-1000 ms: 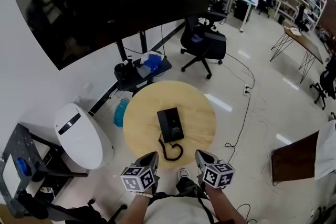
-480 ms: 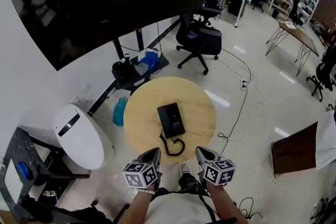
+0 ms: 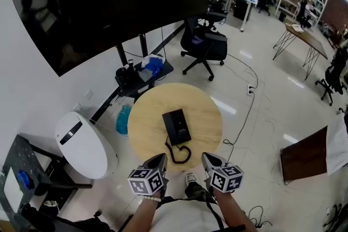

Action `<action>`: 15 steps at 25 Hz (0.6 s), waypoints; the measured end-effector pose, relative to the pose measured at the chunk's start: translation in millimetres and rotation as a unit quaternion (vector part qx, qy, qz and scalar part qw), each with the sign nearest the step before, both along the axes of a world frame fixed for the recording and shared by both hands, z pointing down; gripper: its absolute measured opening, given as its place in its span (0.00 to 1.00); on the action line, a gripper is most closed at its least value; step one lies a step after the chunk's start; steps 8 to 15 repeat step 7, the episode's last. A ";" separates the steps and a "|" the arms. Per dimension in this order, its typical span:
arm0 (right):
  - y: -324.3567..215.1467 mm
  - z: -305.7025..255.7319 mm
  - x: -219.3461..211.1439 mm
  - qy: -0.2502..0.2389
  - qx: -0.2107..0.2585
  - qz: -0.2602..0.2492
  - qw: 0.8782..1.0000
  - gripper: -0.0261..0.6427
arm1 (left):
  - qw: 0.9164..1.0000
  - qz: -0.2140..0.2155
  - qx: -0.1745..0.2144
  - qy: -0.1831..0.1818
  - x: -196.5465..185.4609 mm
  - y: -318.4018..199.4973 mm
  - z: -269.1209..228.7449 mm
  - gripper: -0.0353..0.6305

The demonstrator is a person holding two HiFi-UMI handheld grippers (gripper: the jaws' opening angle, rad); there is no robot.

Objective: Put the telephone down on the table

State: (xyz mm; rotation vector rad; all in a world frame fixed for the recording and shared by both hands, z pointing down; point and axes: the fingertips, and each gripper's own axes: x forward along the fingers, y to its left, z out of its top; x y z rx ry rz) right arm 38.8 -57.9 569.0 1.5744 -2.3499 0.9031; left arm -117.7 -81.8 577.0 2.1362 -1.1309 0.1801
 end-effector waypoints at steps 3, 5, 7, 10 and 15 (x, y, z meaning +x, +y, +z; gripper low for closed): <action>0.0 -0.1 -2.3 0.000 -0.001 -0.004 1.000 0.04 | 1.000 -0.001 -0.002 0.000 -0.6 1.1 0.6 0.06; 0.5 0.3 -3.0 0.000 -0.002 -0.005 1.000 0.04 | 1.000 -0.003 -0.004 -0.002 -1.4 2.0 1.4 0.06; 0.5 0.6 -3.2 0.001 -0.002 -0.007 1.000 0.04 | 1.000 -0.004 -0.005 -0.003 -1.7 2.5 2.0 0.06; 0.5 0.6 -3.2 0.001 -0.002 -0.007 1.000 0.04 | 1.000 -0.004 -0.005 -0.003 -1.7 2.5 2.0 0.06; 0.5 0.6 -3.2 0.001 -0.002 -0.007 1.000 0.04 | 1.000 -0.004 -0.005 -0.003 -1.7 2.5 2.0 0.06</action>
